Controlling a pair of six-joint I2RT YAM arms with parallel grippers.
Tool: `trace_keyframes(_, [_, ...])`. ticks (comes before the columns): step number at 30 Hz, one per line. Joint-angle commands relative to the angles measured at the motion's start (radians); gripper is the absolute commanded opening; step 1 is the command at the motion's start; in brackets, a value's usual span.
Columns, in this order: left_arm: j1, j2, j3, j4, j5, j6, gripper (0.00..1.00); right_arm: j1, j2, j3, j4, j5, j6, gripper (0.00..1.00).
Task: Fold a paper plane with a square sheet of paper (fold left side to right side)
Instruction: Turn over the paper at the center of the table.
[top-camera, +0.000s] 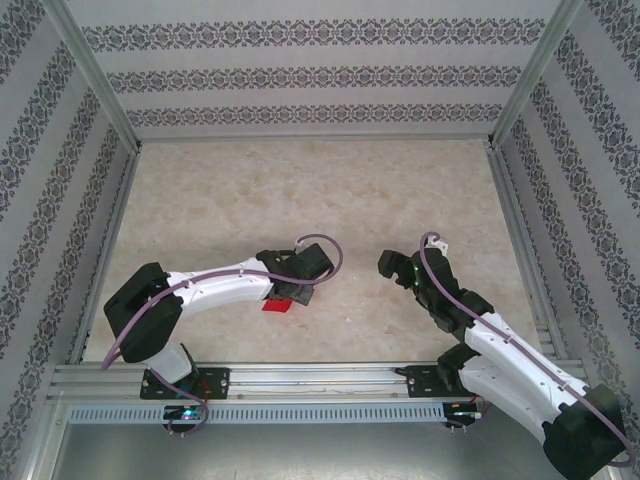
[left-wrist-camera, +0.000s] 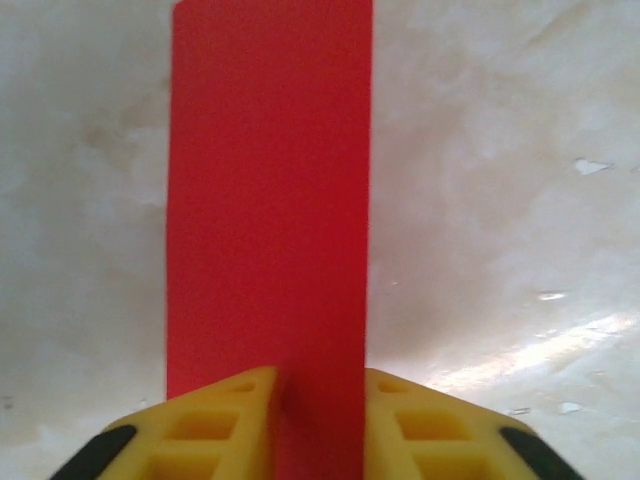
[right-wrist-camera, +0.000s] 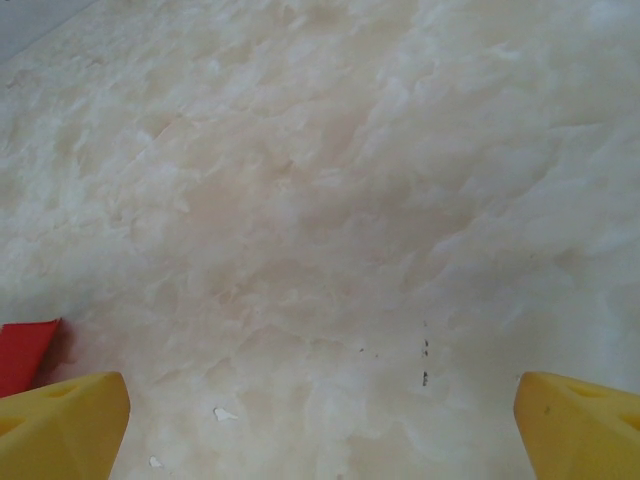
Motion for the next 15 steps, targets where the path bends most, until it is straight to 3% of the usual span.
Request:
trace_keyframes(1, [0.03, -0.004, -0.011, 0.114, 0.127, -0.036, 0.31, -0.018, 0.014, -0.013, 0.036, -0.065, 0.026, 0.98])
trace_keyframes(10, [0.147, -0.038, -0.016, 0.277, 0.396, -0.047, 0.44, -0.031, 0.088, 0.011, 0.074, -0.259, 0.057, 0.98])
trace_keyframes(15, [0.235, -0.129, -0.067, 0.323, 0.433, -0.018, 0.46, 0.025, 0.225, 0.04, 0.163, -0.347, 0.089, 0.92])
